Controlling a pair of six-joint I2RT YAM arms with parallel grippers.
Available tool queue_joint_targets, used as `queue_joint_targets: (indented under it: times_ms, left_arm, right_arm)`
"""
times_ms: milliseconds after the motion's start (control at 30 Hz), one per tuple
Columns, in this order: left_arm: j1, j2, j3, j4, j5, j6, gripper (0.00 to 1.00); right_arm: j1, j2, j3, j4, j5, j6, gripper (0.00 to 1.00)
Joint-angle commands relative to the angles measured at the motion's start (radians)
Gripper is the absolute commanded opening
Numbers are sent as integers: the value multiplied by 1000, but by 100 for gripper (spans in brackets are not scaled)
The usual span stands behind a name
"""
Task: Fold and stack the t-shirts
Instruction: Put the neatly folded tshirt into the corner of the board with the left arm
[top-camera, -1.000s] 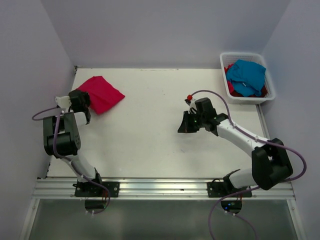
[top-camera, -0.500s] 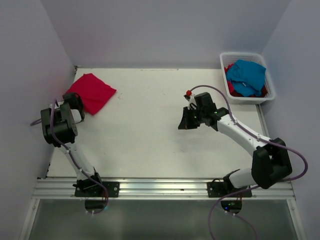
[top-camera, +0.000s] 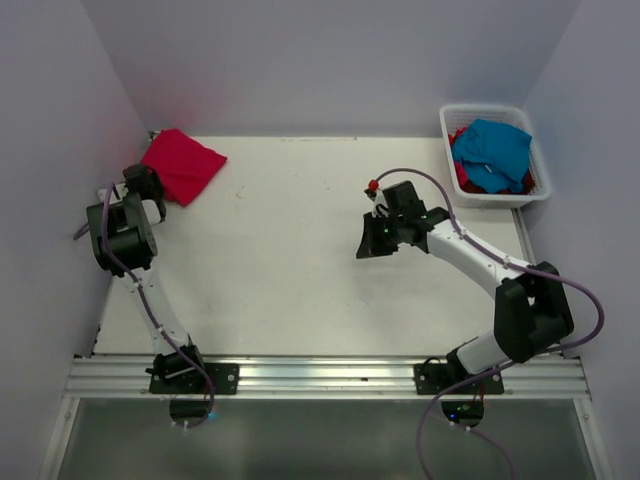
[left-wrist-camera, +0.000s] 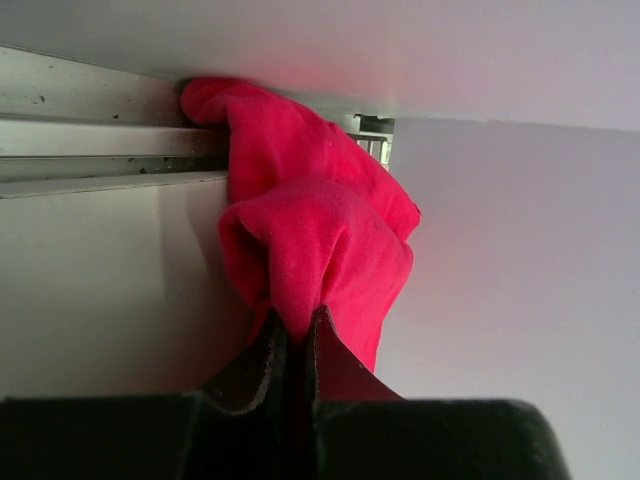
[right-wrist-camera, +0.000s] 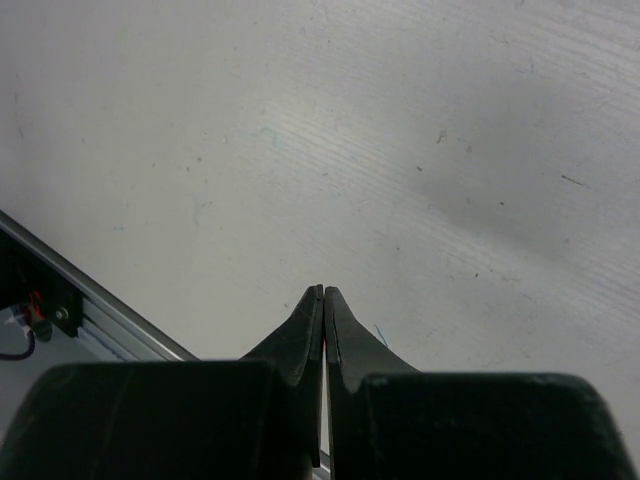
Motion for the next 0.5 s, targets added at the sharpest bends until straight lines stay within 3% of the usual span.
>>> queue_joint_targets:
  times_ms: [0,200,333,400,433,467]
  left_arm:
    - [6,26,60,41,29,-2,0]
    - [-8,-11,-63,213,90,-42,0]
    - [-43,-147,-204,371,72,4,3]
    - [-65,-182,-257,444,75,40,22]
    - [-71,-216,-265,449,79,68,39]
    - [-86,-236,-284,448,78,77,46]
  right_arm:
    - [1,18,48,-19,10,-17,0]
    - [10,49,47,13,-2,-9,0]
    - [20,54,18,44,-15,4,0]
    - [26,46,5,57,-12,4,0]
    - [27,40,-2,61,-10,4,0]
    - [26,35,-7,64,-7,3,0]
